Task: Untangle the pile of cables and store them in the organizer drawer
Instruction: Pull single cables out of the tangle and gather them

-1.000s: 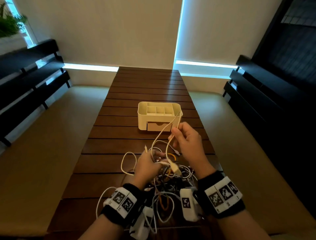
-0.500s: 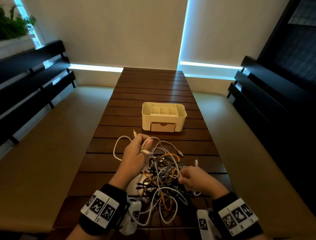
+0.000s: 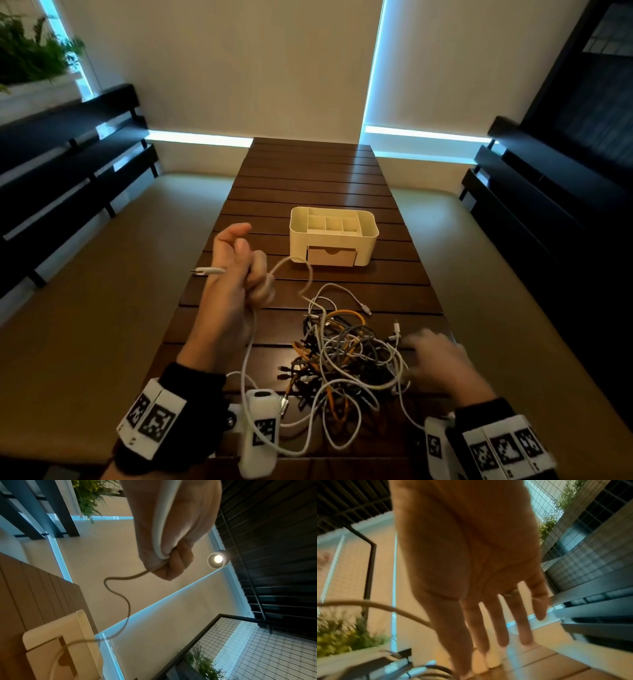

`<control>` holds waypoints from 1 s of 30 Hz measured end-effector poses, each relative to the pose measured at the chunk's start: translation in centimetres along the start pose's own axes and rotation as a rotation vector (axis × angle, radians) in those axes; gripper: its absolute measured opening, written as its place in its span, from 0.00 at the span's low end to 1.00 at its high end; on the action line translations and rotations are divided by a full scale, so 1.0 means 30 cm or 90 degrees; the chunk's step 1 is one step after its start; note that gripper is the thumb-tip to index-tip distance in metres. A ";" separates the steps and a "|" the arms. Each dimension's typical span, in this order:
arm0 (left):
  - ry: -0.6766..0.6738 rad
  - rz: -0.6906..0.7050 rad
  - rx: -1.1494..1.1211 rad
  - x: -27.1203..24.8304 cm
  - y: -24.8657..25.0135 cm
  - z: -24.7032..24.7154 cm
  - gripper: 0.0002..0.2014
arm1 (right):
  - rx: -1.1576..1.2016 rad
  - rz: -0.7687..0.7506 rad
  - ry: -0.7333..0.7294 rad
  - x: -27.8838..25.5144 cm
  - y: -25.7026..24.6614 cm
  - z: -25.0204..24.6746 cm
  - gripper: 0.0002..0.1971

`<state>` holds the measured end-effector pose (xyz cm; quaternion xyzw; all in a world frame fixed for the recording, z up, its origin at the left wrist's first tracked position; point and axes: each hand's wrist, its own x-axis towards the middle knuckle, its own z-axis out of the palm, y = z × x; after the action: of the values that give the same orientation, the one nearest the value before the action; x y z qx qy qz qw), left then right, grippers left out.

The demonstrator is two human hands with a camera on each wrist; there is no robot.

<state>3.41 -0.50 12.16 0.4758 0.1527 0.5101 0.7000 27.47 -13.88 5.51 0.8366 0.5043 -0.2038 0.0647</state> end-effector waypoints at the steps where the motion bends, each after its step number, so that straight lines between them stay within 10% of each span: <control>1: -0.031 -0.023 -0.001 -0.004 -0.010 0.007 0.16 | 0.115 -0.059 0.087 -0.006 -0.034 -0.018 0.23; 5: -0.099 -0.142 0.011 -0.025 -0.066 0.061 0.33 | 0.562 -0.340 0.191 -0.064 -0.237 -0.115 0.33; 8: -0.106 -0.159 0.024 -0.038 -0.100 0.104 0.09 | 0.524 -0.481 0.018 -0.077 -0.315 -0.138 0.43; 16: -0.144 -0.166 -0.062 -0.057 -0.106 0.103 0.22 | 0.547 -0.579 -0.277 -0.074 -0.262 -0.203 0.60; 22: -0.100 -0.129 -0.199 -0.041 -0.089 0.111 0.19 | 0.551 -0.415 -0.024 -0.067 -0.365 -0.134 0.25; 25: -0.054 -0.117 -0.048 -0.055 -0.096 0.120 0.23 | 0.521 -0.393 0.024 -0.081 -0.371 -0.132 0.11; 30: 0.015 -0.013 0.209 -0.089 -0.117 0.155 0.28 | 0.576 -0.384 0.138 -0.115 -0.383 -0.112 0.12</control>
<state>7.51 -5.26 10.88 0.5759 0.2471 0.4771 0.6161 16.98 -10.10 11.09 0.6154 0.5878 -0.3224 -0.4146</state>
